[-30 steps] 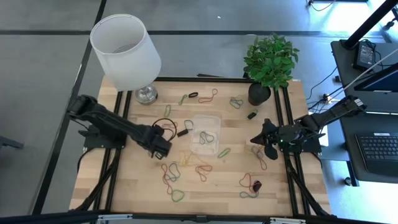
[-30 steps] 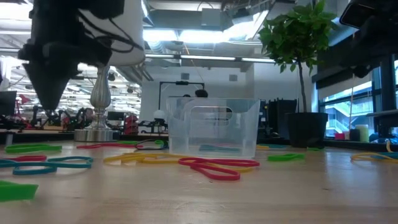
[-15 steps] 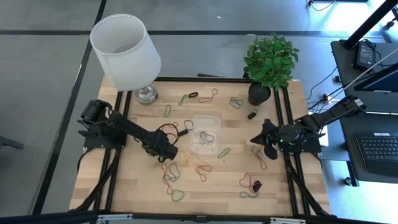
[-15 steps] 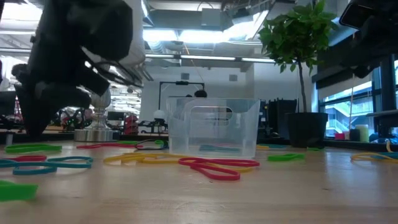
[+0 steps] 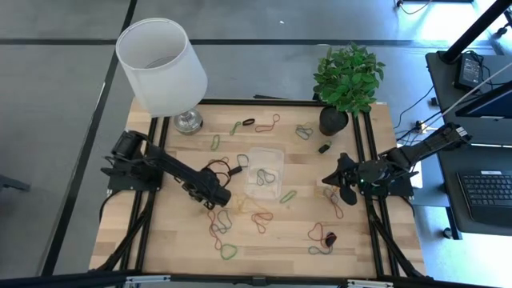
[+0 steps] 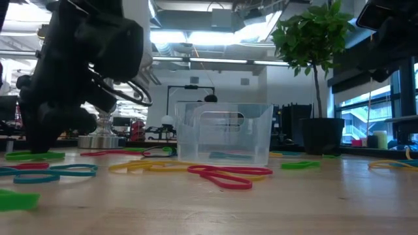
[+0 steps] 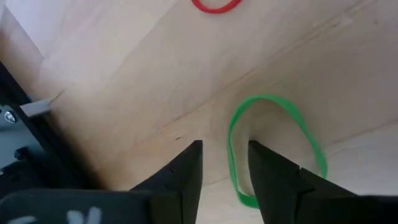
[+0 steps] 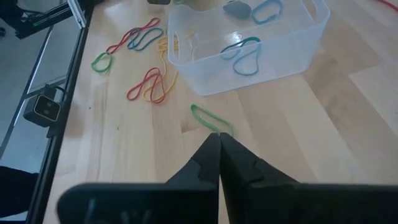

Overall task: Pick and place rubber bands into bin
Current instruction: Put the green rubber band into the bin

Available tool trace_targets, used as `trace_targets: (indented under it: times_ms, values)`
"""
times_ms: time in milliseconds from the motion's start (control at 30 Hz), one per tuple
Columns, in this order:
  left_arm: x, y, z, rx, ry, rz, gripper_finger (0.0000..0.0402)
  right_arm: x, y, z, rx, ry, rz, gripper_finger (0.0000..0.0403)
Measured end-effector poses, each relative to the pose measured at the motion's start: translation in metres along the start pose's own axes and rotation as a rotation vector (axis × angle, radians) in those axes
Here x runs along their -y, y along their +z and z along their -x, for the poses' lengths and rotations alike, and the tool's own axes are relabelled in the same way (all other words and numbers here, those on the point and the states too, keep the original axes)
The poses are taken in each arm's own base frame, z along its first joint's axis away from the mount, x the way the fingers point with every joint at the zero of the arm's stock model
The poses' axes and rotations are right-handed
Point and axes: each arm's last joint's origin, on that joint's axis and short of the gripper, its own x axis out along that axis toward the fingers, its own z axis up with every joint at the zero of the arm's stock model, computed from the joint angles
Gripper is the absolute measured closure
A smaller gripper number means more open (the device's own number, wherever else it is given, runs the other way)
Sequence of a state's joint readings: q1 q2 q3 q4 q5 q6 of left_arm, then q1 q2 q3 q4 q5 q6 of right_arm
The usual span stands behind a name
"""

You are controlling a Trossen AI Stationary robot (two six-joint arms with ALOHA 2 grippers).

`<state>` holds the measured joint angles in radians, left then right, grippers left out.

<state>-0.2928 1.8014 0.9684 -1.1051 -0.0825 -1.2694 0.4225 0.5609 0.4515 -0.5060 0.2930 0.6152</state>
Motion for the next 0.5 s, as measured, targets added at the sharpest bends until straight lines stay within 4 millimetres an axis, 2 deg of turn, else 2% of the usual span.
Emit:
trace_targets:
  times_ms: [133,300,500]
  values:
    - [0.0029,0.0002,-0.0032,-0.015,0.004,-0.008,0.0313,0.0000,0.0000,0.0000,0.000,0.000,-0.009,0.0396]
    - [0.0035,0.0000,-0.0032,-0.026,-0.010,0.000,0.0384,0.0000,0.0000,0.0001,0.001,0.000,-0.009,0.0396]
    - [0.0034,-0.0013,0.0053,-0.041,-0.037,0.042,0.0399,0.0000,0.0000,0.0001,0.001,0.000,-0.008,0.0396]
